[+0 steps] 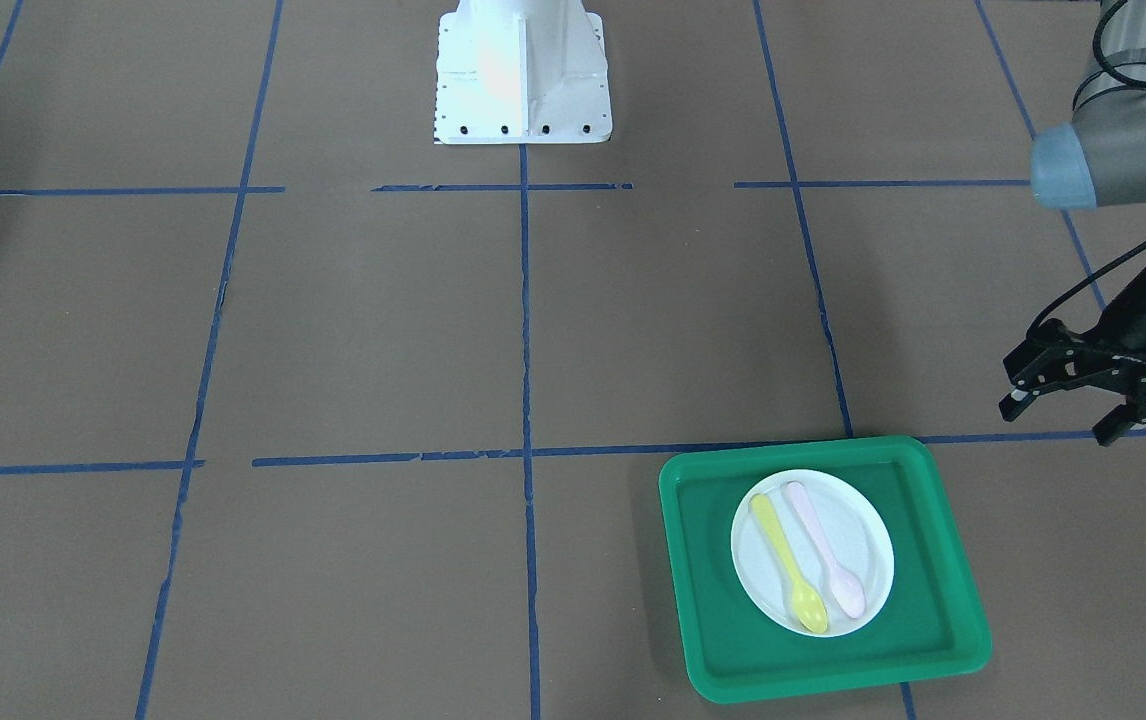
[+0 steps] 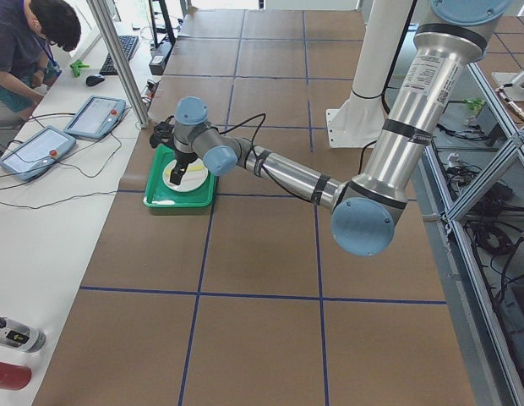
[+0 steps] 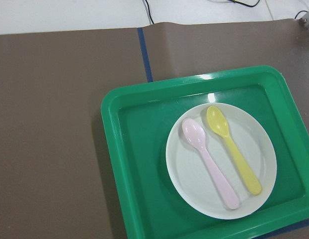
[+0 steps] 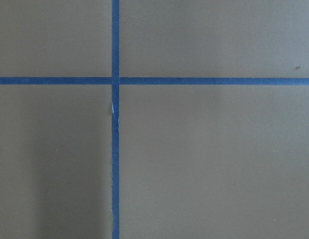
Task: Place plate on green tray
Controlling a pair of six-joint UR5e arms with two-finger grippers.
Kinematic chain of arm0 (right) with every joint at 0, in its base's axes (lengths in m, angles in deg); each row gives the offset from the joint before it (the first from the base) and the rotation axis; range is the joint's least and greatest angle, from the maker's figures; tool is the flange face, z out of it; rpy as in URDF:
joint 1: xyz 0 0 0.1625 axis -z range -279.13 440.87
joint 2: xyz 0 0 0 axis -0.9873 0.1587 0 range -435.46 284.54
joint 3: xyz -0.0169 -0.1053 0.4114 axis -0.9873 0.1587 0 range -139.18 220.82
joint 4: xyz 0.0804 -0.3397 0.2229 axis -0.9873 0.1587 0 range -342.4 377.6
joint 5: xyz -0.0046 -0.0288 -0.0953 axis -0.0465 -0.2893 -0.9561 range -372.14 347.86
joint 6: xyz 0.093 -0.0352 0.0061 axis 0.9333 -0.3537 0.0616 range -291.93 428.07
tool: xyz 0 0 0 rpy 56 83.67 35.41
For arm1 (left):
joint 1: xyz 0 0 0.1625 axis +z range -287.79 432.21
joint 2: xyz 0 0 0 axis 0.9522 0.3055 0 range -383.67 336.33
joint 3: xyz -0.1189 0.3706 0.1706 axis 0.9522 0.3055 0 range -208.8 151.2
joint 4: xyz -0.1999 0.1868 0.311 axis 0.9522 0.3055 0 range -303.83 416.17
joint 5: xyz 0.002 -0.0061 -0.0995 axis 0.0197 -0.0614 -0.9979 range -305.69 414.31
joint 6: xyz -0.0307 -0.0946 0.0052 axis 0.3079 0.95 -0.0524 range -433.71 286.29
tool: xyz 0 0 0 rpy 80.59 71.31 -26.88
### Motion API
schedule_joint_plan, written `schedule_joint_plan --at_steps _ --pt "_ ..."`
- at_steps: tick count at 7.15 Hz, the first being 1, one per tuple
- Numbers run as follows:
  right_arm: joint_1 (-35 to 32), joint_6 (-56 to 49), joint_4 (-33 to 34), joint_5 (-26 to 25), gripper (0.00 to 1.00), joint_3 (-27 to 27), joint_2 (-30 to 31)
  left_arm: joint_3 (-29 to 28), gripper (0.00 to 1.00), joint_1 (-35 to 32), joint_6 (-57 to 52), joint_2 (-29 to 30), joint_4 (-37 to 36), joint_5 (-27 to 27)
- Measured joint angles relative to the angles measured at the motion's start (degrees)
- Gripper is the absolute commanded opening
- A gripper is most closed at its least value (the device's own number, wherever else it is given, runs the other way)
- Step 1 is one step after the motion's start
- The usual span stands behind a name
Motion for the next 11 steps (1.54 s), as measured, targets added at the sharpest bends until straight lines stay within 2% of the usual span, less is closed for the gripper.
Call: schedule_joint_plan --at_steps 1,3,4,7,9,11 --pt "0.0 0.0 0.0 0.0 1.00 0.0 0.0 1.6 1.00 -0.2 -6.5 -2.5 -1.0 2.9" --pt "0.0 0.0 0.0 0.0 1.00 0.0 0.0 2.1 1.00 -1.2 -15.0 -7.0 -2.2 4.3" --pt "0.0 0.0 0.0 0.0 1.00 0.0 0.0 2.0 1.00 -3.3 -19.0 -8.7 -4.5 3.2" --pt "0.0 0.0 0.0 0.0 1.00 0.0 0.0 2.2 1.00 -12.6 -22.7 -10.7 -21.3 -3.2" --pt "0.0 0.0 0.0 0.0 1.00 0.0 0.0 2.2 1.00 -17.5 -23.2 -16.6 -23.1 -8.2" --pt "0.0 0.0 0.0 0.0 1.00 0.0 0.0 2.2 1.00 -19.7 -23.3 -19.7 -23.4 -10.4"
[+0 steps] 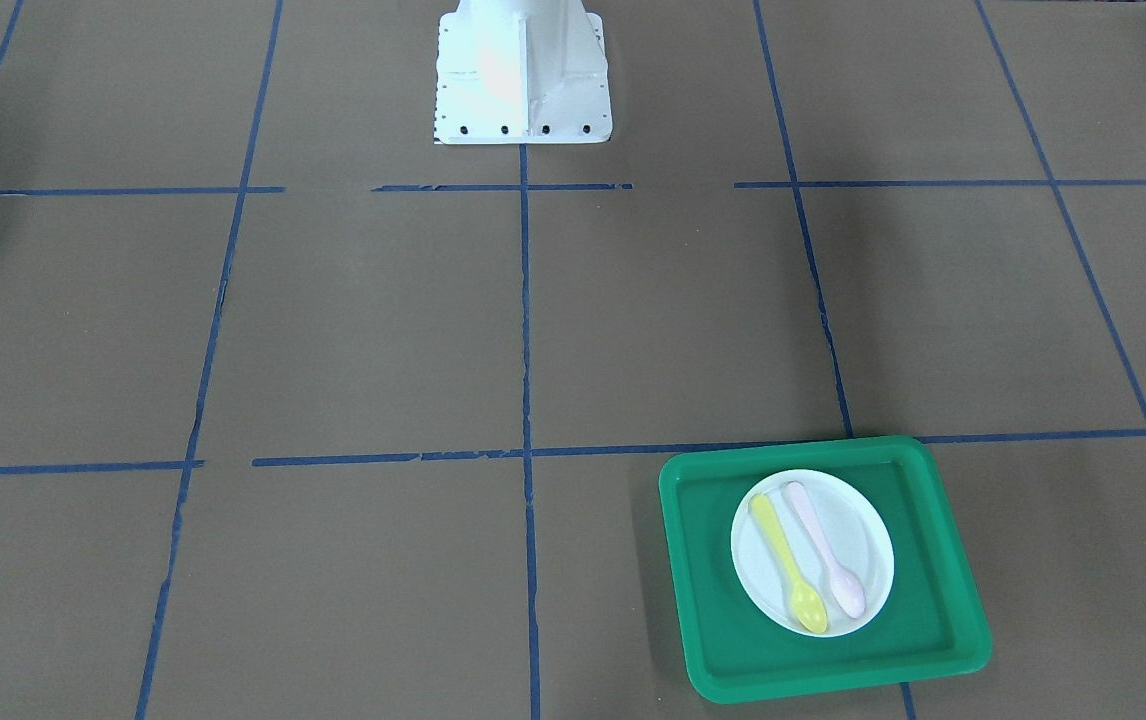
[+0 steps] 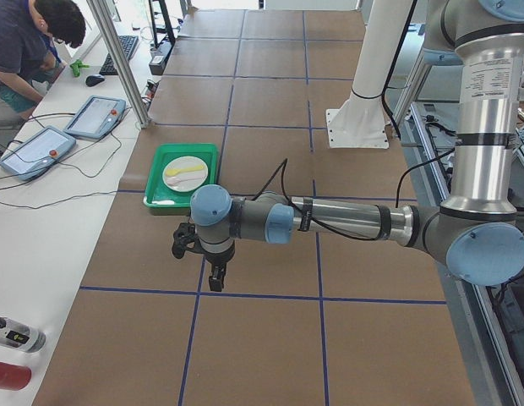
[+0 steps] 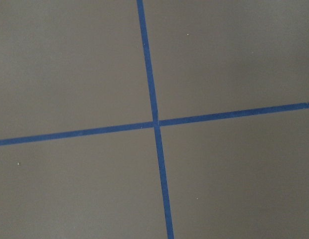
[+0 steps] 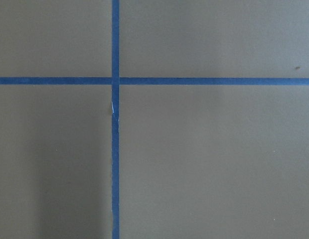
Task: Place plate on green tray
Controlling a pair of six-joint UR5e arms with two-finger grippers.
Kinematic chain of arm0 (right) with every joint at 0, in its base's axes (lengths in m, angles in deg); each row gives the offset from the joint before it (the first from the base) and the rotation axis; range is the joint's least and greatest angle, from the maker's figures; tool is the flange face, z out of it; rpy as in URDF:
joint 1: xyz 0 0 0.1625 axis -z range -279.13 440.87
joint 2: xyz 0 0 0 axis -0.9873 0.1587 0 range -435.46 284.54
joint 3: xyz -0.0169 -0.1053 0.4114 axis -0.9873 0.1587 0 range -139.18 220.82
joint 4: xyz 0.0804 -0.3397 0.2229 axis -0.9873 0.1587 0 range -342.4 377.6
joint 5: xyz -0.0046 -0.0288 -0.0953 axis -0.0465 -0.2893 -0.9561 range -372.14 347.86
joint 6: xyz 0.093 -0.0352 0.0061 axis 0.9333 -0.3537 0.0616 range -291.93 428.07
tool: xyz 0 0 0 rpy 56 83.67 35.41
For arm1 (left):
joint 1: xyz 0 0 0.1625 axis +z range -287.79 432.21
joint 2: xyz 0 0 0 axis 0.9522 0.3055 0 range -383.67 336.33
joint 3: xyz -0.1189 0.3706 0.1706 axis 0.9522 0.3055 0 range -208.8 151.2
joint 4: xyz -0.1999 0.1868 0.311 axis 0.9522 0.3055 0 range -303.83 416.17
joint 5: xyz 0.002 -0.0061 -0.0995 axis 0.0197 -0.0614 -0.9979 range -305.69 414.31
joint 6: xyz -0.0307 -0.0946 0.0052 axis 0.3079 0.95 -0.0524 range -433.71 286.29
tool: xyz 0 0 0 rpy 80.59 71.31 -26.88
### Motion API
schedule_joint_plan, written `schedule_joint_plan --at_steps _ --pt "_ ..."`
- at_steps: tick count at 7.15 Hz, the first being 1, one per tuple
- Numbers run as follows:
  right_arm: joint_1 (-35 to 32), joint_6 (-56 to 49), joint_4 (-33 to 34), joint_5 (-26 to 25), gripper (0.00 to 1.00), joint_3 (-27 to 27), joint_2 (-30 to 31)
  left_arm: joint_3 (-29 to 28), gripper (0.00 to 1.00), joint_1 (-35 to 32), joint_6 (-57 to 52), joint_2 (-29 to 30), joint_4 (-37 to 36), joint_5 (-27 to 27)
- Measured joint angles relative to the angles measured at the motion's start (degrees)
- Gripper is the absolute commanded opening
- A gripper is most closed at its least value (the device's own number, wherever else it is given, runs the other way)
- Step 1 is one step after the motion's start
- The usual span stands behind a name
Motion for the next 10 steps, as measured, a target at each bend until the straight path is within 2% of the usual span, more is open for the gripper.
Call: schedule_joint_plan --at_steps 4,10 --pt "0.0 0.0 0.0 0.0 1.00 0.0 0.0 -0.2 1.00 -0.9 0.0 -2.3 -0.1 -0.3" --pt "0.0 0.0 0.0 0.0 1.00 0.0 0.0 0.3 1.00 -1.0 0.0 -2.4 -0.1 -0.2"
